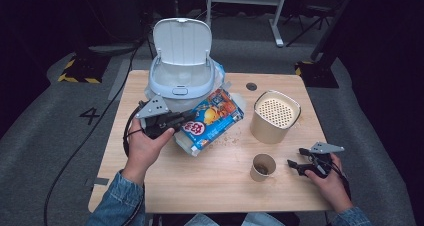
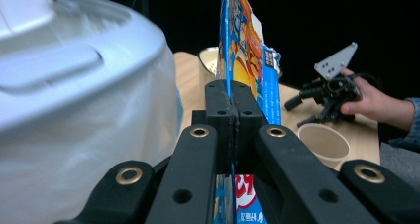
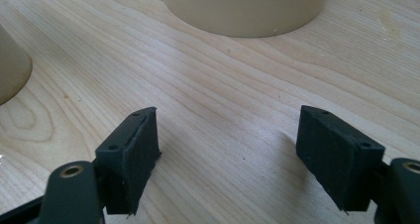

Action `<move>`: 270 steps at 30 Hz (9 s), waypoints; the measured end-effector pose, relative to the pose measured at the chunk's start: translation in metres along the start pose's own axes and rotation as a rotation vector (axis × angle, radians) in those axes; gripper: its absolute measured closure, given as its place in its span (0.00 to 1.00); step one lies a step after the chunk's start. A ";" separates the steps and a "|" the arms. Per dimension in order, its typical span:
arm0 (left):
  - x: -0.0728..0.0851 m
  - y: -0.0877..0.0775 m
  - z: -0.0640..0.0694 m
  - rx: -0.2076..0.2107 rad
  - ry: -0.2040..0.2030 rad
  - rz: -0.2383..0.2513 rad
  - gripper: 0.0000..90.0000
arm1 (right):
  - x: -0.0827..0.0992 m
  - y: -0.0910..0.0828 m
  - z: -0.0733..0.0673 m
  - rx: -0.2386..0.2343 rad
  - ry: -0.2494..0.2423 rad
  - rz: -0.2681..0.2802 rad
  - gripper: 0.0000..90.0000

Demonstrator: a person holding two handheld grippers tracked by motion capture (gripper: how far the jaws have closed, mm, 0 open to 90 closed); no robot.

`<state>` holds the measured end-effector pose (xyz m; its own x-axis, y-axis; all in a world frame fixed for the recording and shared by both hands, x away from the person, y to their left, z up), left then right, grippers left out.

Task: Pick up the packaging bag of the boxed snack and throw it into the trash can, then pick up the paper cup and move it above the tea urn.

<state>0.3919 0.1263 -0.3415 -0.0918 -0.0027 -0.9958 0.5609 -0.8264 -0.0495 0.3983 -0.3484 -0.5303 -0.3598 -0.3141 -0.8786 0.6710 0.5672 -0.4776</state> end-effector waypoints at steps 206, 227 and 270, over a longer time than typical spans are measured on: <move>0.190 -0.017 -0.020 -0.136 0.016 -0.510 0.28 | -0.039 0.024 -0.114 -0.319 -0.088 0.092 0.32; 0.190 -0.016 -0.020 -0.137 0.012 -0.507 0.28 | -0.086 -0.006 -0.091 -0.347 -0.150 0.133 0.34; 0.190 -0.016 -0.020 -0.136 0.010 -0.506 0.28 | -0.184 -0.022 -0.007 -0.172 -0.094 0.230 0.35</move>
<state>0.3823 0.1506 -0.5319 -0.3710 0.3838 -0.8456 0.5503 -0.6426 -0.5331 0.4457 -0.2979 -0.3580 -0.1443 -0.2274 -0.9631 0.6054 0.7495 -0.2677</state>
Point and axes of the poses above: each handheld gripper's, and its own axes: y roughly forward along the jaws, x roughly out of its underside, z roughly to its right, the point moved 4 cm from there along y, roughly forward along the jaws, and after that the axes turned 13 degrees about z, right-handed, at the moved point
